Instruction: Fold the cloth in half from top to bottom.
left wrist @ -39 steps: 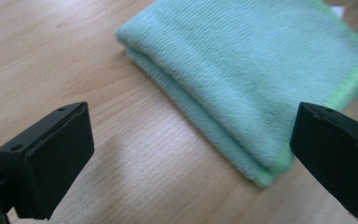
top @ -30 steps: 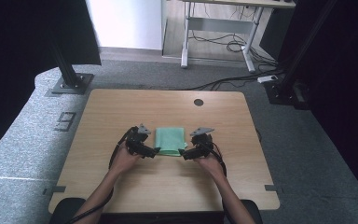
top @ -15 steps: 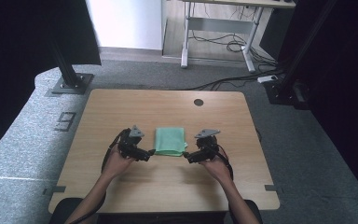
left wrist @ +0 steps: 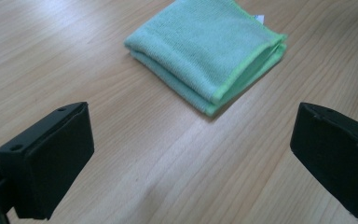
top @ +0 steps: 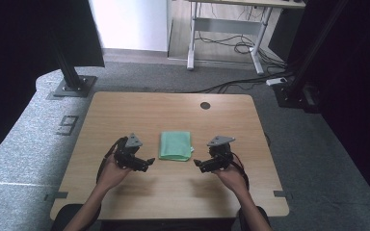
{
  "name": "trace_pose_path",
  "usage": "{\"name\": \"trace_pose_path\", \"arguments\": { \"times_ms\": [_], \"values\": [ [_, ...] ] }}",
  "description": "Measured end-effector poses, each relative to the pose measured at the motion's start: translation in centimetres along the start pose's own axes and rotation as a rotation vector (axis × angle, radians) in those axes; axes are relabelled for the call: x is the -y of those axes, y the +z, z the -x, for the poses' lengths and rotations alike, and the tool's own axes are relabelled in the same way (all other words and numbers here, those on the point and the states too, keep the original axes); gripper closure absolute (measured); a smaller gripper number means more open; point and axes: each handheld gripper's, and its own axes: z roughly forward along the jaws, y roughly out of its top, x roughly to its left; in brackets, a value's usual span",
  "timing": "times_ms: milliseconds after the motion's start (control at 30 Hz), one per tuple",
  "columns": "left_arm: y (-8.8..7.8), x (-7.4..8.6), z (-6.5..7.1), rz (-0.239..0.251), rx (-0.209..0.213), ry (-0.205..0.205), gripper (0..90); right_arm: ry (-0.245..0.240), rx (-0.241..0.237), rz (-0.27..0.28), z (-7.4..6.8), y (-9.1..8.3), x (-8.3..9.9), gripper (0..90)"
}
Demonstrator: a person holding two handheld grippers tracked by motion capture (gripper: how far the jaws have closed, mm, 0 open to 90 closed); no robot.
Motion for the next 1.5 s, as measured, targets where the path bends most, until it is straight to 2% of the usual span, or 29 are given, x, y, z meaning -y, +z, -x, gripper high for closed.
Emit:
{"name": "trace_pose_path", "arguments": {
  "times_ms": [267, 500, 800, 967, 1267, 1500],
  "values": [
    [-0.4, 1.8, -0.3, -0.007, -0.01, -0.025, 0.0, 0.007, 0.015, -0.004, 0.3, -0.9, 1.4, 0.9],
    [-0.2, 3.5, -0.3, -0.007, -0.005, -0.043, 0.0, 0.035, 0.03, -0.006, 0.8, -1.0, 3.1, 0.9],
    [0.8, 5.0, 0.0, -0.044, -0.002, -0.04, 0.0, 0.07, 0.043, -0.018, 1.2, -0.4, 5.2, 0.3],
    [1.5, 5.8, 0.0, -0.07, 0.005, -0.05, 0.0, 0.066, 0.046, -0.04, 1.2, 0.3, 6.2, 0.0],
    [2.4, 6.3, 0.0, -0.102, 0.007, -0.057, 0.0, 0.082, 0.046, -0.062, 1.2, 1.7, 7.8, 0.0],
    [2.5, 6.3, 0.0, -0.104, 0.007, -0.061, 0.0, 0.075, 0.06, -0.068, 1.0, 1.7, 7.7, 0.0]
  ]
}}
